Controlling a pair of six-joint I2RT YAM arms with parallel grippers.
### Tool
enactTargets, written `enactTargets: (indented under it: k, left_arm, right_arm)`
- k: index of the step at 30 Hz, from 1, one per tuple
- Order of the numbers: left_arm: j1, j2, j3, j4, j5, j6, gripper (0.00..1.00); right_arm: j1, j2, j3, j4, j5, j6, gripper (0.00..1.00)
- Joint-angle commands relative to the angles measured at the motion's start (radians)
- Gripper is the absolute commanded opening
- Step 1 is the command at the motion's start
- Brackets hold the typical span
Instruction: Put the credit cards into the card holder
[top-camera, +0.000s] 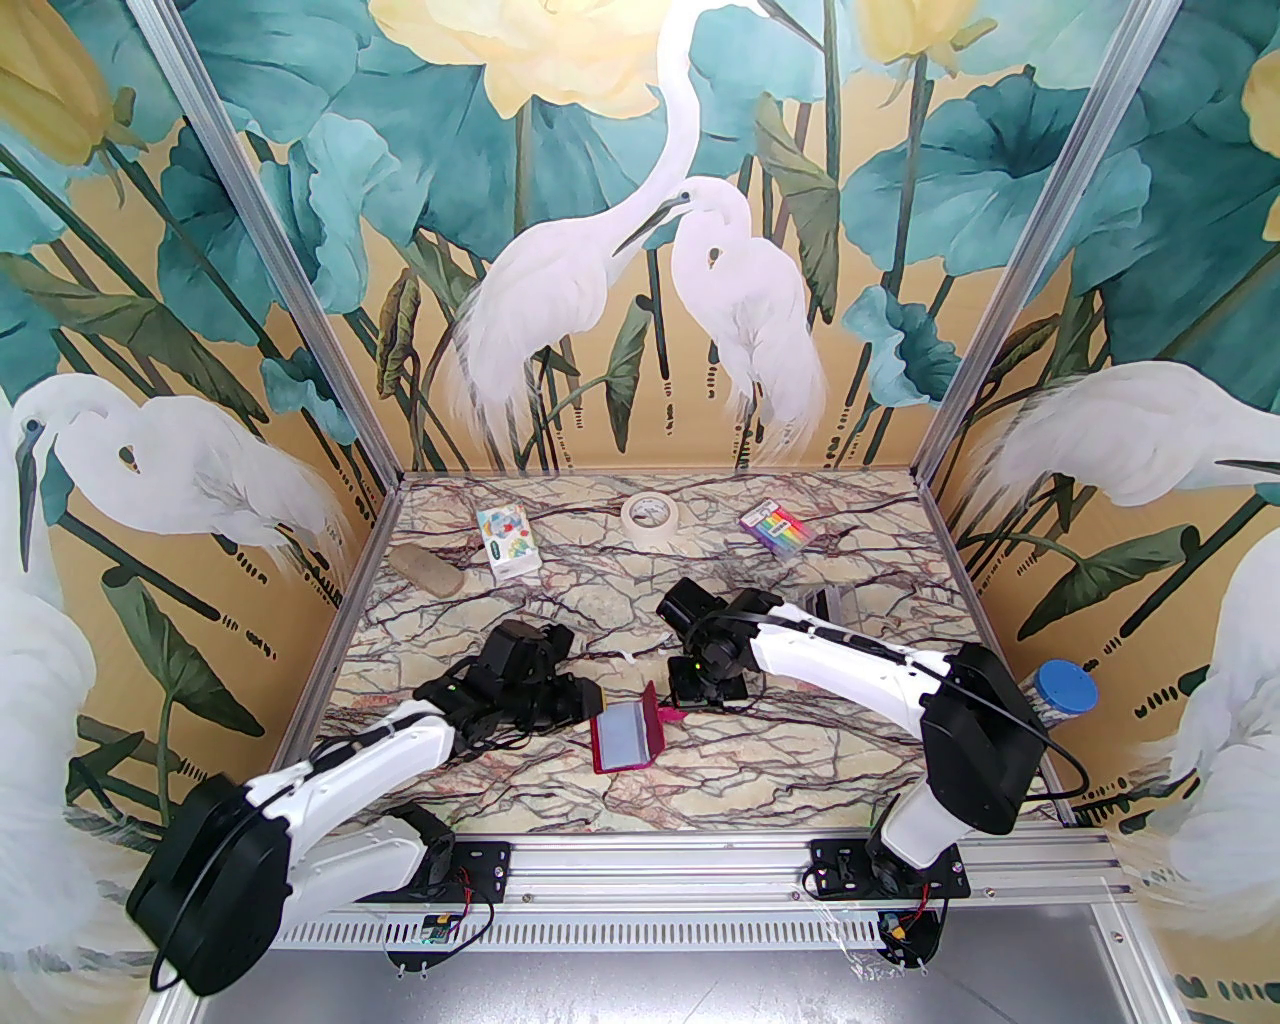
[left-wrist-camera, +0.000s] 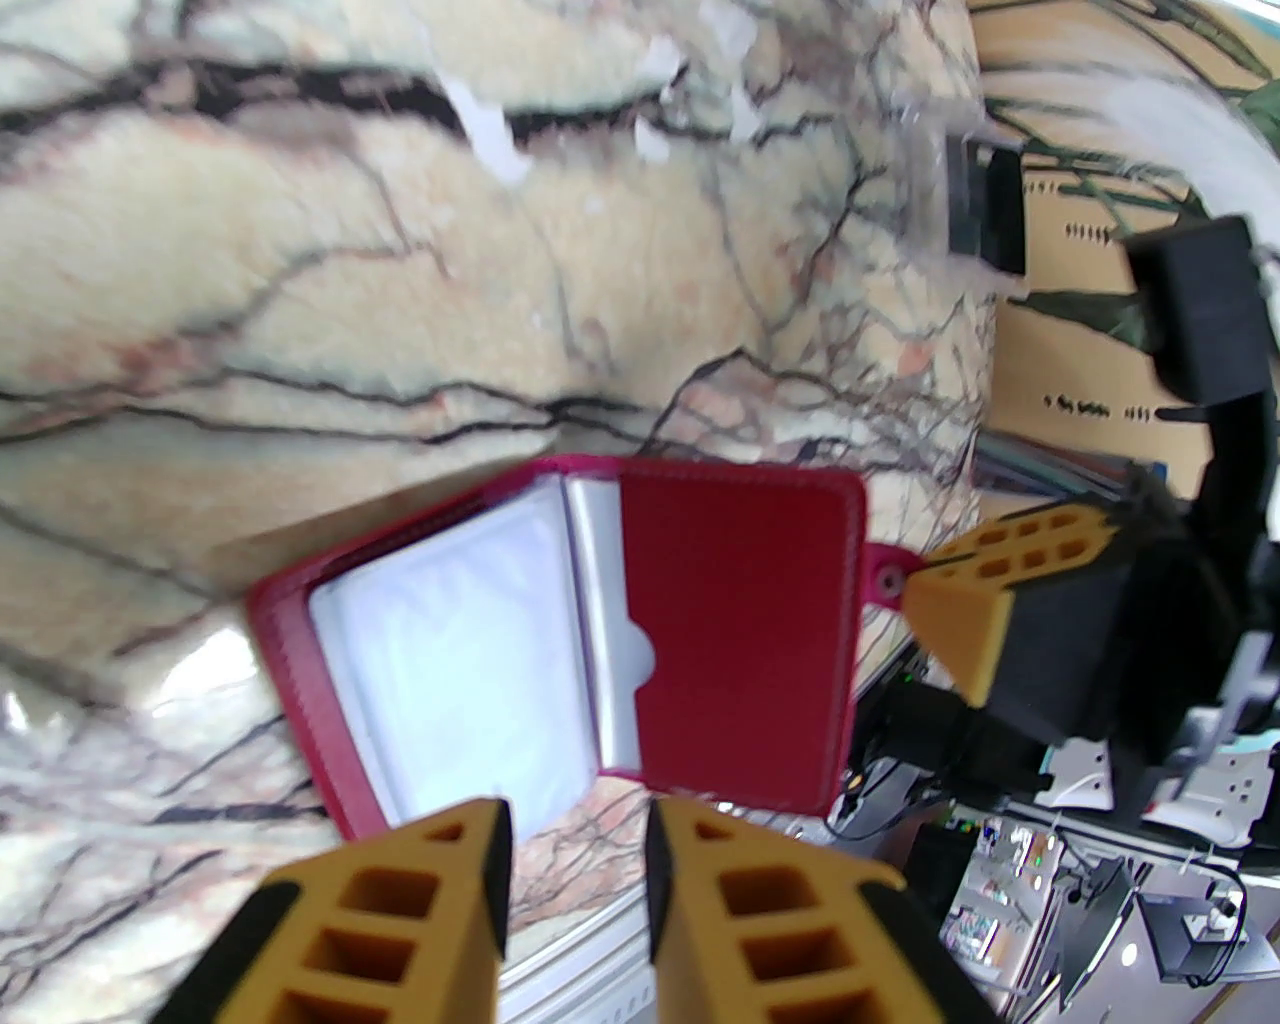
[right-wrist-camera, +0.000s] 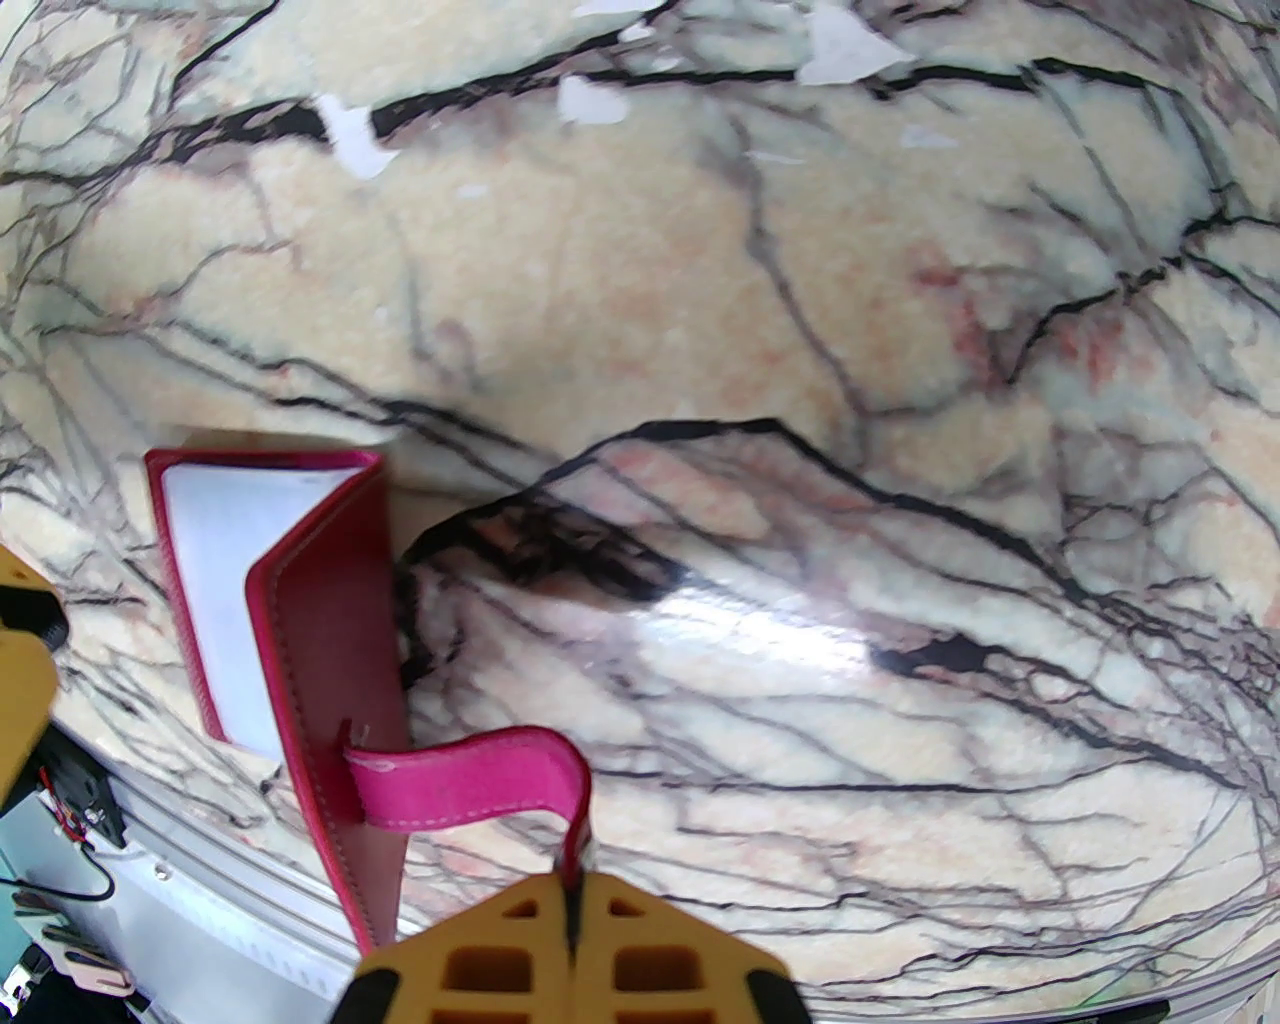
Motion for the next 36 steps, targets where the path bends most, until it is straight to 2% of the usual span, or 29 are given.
enactTargets:
  k: [1, 9, 20, 31, 36]
  left_arm:
    - [-0.012, 0.053, -0.015, 0.079, 0.022, -0.009, 0.26]
    - [-0.012, 0.110, -0.034, 0.108, -0.001, -0.013, 0.25]
    - [-0.012, 0.163, -0.075, 0.157, -0.017, -0.017, 0.23]
    - [-0.012, 0.187, -0.074, 0.171, -0.019, -0.012, 0.22]
    - [-0.012, 0.187, -0.070, 0.168, -0.021, -0.009, 0.22]
  right_arm:
    - [-0.004, 0.008, -0.026, -0.006, 0.038, -0.011, 0.00]
    - [-0.004, 0.026, -0.064, 0.011, 0.083, 0.008, 0.00]
    - [-0.004, 0.085, -0.099, 0.065, 0.066, 0.021, 0.02]
    - [-0.004, 0.138, -0.108, 0.095, 0.054, 0.007, 0.16]
    - [-0.005, 0.095, -0.048, 0.023, 0.087, -0.004, 0.32]
